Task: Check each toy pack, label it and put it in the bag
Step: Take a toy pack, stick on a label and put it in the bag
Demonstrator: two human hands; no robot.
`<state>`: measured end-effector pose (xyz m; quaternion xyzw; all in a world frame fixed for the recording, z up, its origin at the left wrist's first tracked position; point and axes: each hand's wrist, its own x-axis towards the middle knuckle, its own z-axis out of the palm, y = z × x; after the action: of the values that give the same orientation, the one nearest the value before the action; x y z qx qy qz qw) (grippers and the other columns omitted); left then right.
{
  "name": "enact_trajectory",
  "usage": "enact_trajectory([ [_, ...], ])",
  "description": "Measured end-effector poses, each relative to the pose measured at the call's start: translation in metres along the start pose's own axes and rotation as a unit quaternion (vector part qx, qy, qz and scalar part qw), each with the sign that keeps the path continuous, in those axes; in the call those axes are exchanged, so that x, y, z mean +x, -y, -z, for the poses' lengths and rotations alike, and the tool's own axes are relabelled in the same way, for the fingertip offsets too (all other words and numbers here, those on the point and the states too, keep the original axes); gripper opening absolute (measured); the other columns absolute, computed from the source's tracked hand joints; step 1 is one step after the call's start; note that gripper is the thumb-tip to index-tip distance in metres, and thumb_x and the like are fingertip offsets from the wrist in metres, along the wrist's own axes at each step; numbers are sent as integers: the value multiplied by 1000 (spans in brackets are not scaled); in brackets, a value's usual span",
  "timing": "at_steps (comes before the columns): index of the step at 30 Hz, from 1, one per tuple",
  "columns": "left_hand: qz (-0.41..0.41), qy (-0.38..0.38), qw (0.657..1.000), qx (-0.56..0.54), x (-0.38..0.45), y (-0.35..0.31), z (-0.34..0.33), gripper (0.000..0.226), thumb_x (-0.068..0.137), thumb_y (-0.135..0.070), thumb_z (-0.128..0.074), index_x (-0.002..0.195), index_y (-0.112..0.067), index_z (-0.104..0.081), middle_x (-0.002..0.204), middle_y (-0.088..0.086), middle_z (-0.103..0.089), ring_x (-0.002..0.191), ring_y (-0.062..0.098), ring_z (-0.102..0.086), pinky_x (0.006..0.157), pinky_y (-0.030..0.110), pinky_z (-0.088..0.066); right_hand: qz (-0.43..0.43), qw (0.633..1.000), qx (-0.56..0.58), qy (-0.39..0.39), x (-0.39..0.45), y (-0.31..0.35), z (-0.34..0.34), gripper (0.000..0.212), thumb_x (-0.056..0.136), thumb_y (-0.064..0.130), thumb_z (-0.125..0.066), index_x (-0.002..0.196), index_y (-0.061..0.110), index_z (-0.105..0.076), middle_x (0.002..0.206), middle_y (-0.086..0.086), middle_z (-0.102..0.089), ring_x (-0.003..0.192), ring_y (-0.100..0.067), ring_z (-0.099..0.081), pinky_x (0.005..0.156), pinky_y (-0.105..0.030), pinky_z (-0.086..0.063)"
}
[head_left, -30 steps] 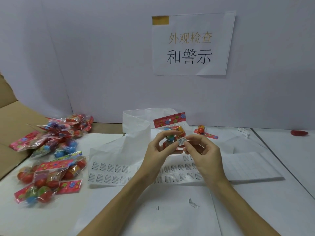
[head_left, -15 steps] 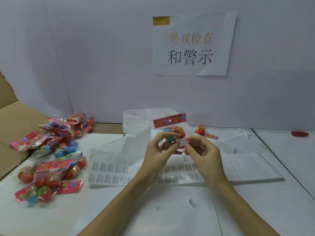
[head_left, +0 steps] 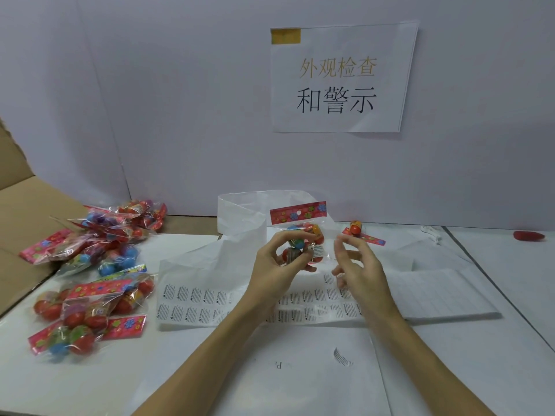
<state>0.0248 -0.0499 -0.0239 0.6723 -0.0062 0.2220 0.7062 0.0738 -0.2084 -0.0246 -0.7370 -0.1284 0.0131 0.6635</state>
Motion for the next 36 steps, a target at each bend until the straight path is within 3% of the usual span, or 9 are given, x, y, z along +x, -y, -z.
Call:
enact_trajectory([
  [4,-16,30,999,-2,-3,-1,-5,24,91,-17,-81,112,-27,-76,122,-9,-71,101,24,-75,77,30,-63,22,998,-3,51,-4,3,-4,41,83,58,-65,117,36,-67,96,7,-73,75,-9,-70,57,-17,-53],
  [10,-7,48,999,-20,-4,-1,-3,27,92,-12,-79,115,-26,-75,121,-3,-73,102,28,-75,81,32,-63,25,997,55,56,-1,-2,5,22,107,20,-54,109,16,-76,63,-2,-63,56,-13,-56,62,-26,-54],
  [16,-7,51,998,-26,-3,-2,-1,30,92,-18,-80,118,-29,-73,123,-1,-73,104,31,-75,83,38,-63,16,997,45,62,-6,7,-1,35,89,47,-65,111,22,-76,77,4,-74,62,-11,-64,67,-21,-57],
  [20,-35,70,997,-8,-4,-5,-3,63,93,-23,-80,146,-41,-51,135,-7,-64,109,25,-74,85,37,-63,35,996,51,69,-6,7,3,21,93,37,-70,105,22,-77,69,12,-71,57,-4,-56,62,-16,-53],
  [23,-56,-5,998,0,-2,-11,1,86,85,-35,-83,151,-55,-32,136,-5,-59,112,14,-71,81,25,-61,48,996,40,68,-2,6,11,12,91,30,-77,101,24,-80,80,5,-76,64,-3,-64,62,-16,-53],
  [26,-37,-73,996,41,3,-13,12,66,82,-45,-82,141,-43,-54,114,-8,-71,103,11,-72,81,24,-60,51,996,14,76,-1,6,16,12,88,28,-82,100,27,-81,81,4,-74,73,-4,-67,66,-16,-54],
  [31,14,-97,995,32,5,-9,16,16,80,-49,-72,84,-36,-81,89,-5,-78,88,20,-74,69,25,-61,43,995,26,91,-2,6,17,15,97,27,-68,104,19,-80,63,5,-66,51,-4,-52,50,-15,-44],
  [34,34,-107,994,-5,8,-7,17,15,81,-43,-73,84,-32,-82,96,0,-78,87,25,-73,73,40,-61,17,992,77,96,0,5,14,18,100,26,-65,101,19,-81,64,-4,-64,54,-12,-52,56,-20,-50],
  [36,35,-114,993,-9,7,-10,16,19,82,-44,-72,87,-29,-81,94,1,-77,77,21,-69,61,32,-55,4,991,96,97,1,3,12,19,100,27,-65,102,18,-81,65,-6,-64,56,-14,-53,58,-20,-51],
])
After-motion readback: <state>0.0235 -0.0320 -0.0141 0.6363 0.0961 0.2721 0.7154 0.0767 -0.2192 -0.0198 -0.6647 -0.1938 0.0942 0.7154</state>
